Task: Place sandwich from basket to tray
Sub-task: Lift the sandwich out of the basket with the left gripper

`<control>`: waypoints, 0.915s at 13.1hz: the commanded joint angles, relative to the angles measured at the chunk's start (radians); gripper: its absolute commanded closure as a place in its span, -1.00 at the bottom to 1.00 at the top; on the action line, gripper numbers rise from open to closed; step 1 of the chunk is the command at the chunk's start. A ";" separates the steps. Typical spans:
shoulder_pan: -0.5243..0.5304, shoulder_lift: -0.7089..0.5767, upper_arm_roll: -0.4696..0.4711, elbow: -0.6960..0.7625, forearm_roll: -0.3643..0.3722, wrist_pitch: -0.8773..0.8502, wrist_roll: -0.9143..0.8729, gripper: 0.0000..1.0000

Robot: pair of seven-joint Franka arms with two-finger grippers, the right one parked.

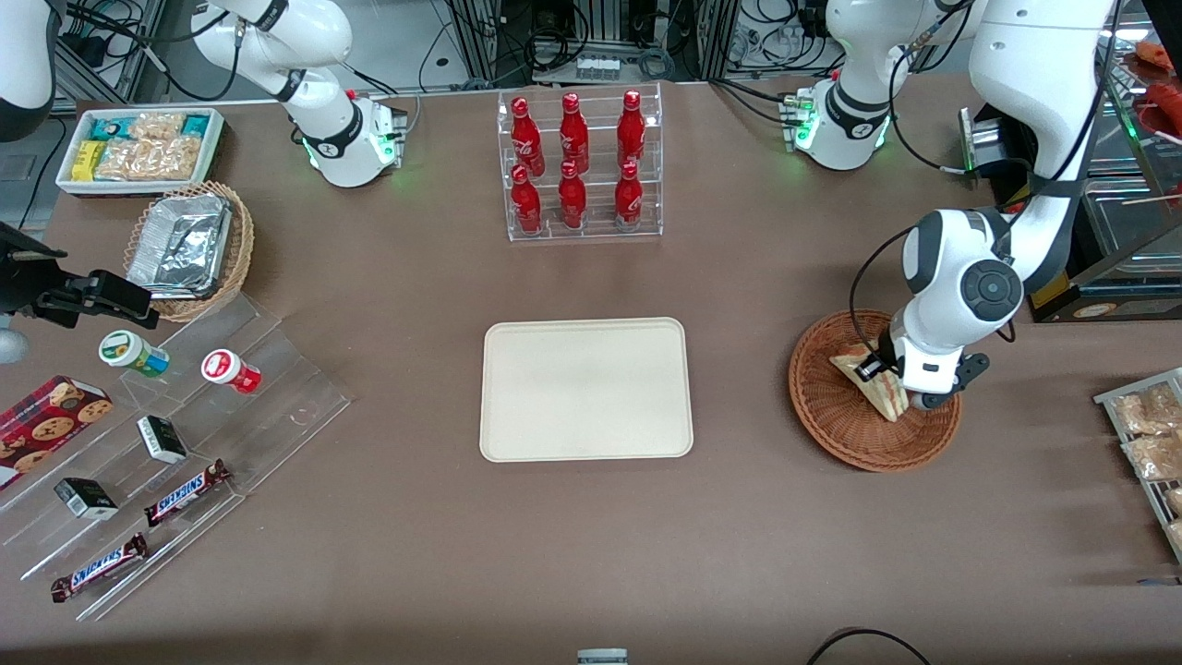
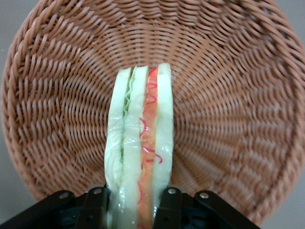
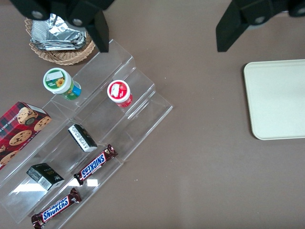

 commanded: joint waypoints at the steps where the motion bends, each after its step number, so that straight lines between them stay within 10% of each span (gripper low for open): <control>1: -0.061 -0.060 0.000 0.102 0.066 -0.207 -0.024 1.00; 12: -0.437 0.162 -0.029 0.474 0.066 -0.357 0.019 1.00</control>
